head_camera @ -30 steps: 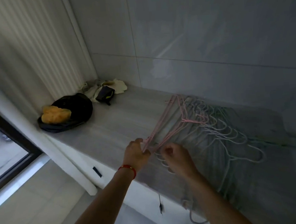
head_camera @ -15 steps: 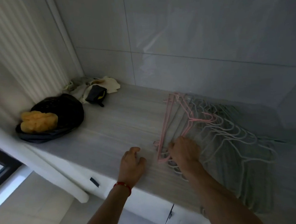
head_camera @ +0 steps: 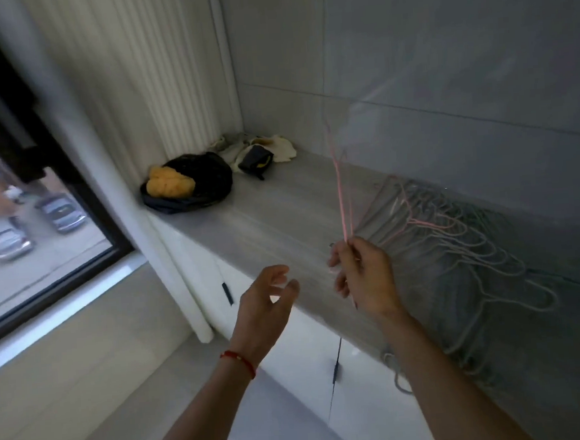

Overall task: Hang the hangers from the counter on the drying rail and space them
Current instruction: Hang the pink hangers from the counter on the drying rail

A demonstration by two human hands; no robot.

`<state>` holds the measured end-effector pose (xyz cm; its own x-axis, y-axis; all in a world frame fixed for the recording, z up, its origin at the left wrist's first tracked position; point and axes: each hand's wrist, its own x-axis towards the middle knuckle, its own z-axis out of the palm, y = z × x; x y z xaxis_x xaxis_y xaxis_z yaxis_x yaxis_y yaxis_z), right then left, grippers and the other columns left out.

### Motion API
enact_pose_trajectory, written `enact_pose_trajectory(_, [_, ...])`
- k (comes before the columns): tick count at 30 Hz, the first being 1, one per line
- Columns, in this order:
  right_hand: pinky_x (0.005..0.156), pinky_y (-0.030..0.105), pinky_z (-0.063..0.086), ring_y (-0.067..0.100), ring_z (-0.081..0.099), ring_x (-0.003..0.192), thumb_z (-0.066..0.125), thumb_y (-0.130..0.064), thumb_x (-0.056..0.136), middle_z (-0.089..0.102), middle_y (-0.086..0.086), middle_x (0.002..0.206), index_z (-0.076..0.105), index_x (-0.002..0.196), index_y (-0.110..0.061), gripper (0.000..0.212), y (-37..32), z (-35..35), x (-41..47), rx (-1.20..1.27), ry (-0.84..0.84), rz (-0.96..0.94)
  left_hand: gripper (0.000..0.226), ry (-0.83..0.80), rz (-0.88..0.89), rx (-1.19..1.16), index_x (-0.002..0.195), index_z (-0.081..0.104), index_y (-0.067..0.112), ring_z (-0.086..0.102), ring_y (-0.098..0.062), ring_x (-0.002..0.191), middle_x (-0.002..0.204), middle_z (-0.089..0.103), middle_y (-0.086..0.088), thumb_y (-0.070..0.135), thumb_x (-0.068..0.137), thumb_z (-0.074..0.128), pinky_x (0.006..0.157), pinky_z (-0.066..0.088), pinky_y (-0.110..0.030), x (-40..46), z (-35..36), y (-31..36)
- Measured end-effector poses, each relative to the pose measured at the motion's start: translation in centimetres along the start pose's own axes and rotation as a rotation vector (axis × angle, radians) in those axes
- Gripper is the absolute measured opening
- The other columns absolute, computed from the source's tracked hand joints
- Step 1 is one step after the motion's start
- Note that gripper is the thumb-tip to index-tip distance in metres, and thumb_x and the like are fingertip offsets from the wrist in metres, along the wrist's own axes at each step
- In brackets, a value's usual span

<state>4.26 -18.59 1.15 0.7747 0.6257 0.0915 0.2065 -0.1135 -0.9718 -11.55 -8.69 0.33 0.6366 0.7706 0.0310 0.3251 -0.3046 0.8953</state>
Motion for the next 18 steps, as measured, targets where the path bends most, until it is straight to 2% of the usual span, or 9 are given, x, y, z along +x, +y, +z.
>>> enact_pose_trajectory(2, [0.048, 0.017, 0.048, 0.003, 0.061, 0.055, 0.053, -0.028, 0.102, 0.071, -0.006, 0.08, 0.066, 0.094, -0.017, 0.019, -0.5, 1.2, -3.5, -0.096, -0.096, -0.12, 0.033, 0.03, -0.071, -0.137, 0.128, 0.062, 0.029, 0.066, -0.006, 0.105, 0.125, 0.068, 0.004, 0.04, 0.097, 0.064, 0.088, 0.059, -0.031, -3.9, -1.0, 1.1])
enact_pose_trajectory(4, [0.061, 0.013, 0.053, 0.0, 0.066, 0.069, 0.054, -0.033, 0.101, 0.07, -0.016, 0.081, 0.067, 0.09, -0.021, 0.02, -0.8, 2.9, -7.7, -0.121, -0.163, -0.247, 0.051, 0.035, -0.227, -0.344, 0.136, 0.058, 0.026, 0.066, -0.014, 0.113, 0.128, 0.067, 0.0, 0.051, 0.092, 0.066, 0.095, 0.059, -0.042, -8.0, -2.1, 1.9])
enact_pose_trajectory(6, [0.071, 0.006, 0.05, -0.003, 0.064, 0.084, 0.055, -0.036, 0.1, 0.064, -0.024, 0.087, 0.063, 0.09, -0.03, 0.013, -1.1, 4.6, -12.4, -0.142, -0.237, -0.331, 0.066, 0.016, -0.39, -0.539, 0.138, 0.058, 0.021, 0.065, -0.022, 0.118, 0.13, 0.067, -0.003, 0.061, 0.085, 0.066, 0.099, 0.057, -0.048, -12.1, -3.1, 1.8])
enact_pose_trajectory(8, [0.074, 0.004, 0.048, -0.007, 0.06, 0.093, 0.059, -0.035, 0.098, 0.055, -0.023, 0.096, 0.058, 0.095, -0.033, 0.004, -0.9, 6.2, -17.2, -0.093, -0.373, -0.347, 0.059, 0.038, -0.461, -0.682, 0.131, 0.064, 0.017, 0.068, -0.028, 0.116, 0.127, 0.069, -0.009, 0.059, 0.09, 0.064, 0.096, 0.058, -0.049, -16.9, -4.0, 1.2])
enact_pose_trajectory(11, [0.083, 0.02, 0.056, 0.002, 0.059, 0.102, 0.064, -0.026, 0.095, 0.053, -0.008, 0.11, 0.055, 0.103, -0.034, 0.014, 0.1, 9.0, -24.1, -0.029, -0.662, -0.352, 0.052, 0.209, -0.5, -0.674, 0.118, 0.073, 0.015, 0.073, -0.026, 0.102, 0.116, 0.072, -0.012, 0.056, 0.087, 0.07, 0.08, 0.06, -0.041, -24.0, -5.2, 0.0])
enact_pose_trajectory(13, [0.09, 0.028, 0.058, 0.007, 0.061, 0.108, 0.06, -0.033, 0.095, 0.055, -0.004, 0.114, 0.057, 0.106, -0.033, 0.012, 0.2, 10.8, -28.5, -0.045, -0.864, -0.41, 0.058, 0.339, -0.565, -0.721, 0.114, 0.075, 0.012, 0.072, -0.028, 0.099, 0.115, 0.071, -0.018, 0.059, 0.079, 0.073, 0.079, 0.059, -0.043, -29.0, -6.3, -1.1])
enact_pose_trajectory(14, [0.091, 0.025, 0.057, 0.006, 0.061, 0.107, 0.059, -0.034, 0.095, 0.054, -0.004, 0.115, 0.058, 0.108, -0.029, 0.014, -0.2, 11.3, -30.7, -0.032, -0.96, -0.425, 0.06, 0.405, -0.577, -0.758, 0.114, 0.074, 0.012, 0.071, -0.029, 0.099, 0.117, 0.069, -0.021, 0.06, 0.078, 0.074, 0.081, 0.059, -0.045, -31.6, -6.9, -1.3])
enact_pose_trajectory(16, [0.091, 0.006, 0.049, -0.003, 0.057, 0.107, 0.064, -0.034, 0.092, 0.051, -0.007, 0.12, 0.06, 0.118, -0.024, 0.028, -1.9, 12.1, -34.5, -0.026, -1.134, -0.492, 0.062, 0.555, -0.582, -0.813, 0.114, 0.074, 0.013, 0.064, -0.03, 0.095, 0.112, 0.062, -0.023, 0.063, 0.078, 0.074, 0.086, 0.057, -0.048, -37.3, -8.6, -2.0])
enact_pose_trajectory(18, [0.093, 0.002, 0.042, -0.005, 0.051, 0.114, 0.064, -0.048, 0.087, 0.049, -0.012, 0.125, 0.061, 0.123, -0.024, 0.043, -4.1, 13.0, -38.2, -0.043, -1.282, -0.61, 0.054, 0.705, -0.611, -0.839, 0.11, 0.075, 0.016, 0.057, -0.025, 0.089, 0.103, 0.058, -0.013, 0.063, 0.085, 0.068, 0.081, 0.053, -0.044, -43.3, -10.2, -2.3])
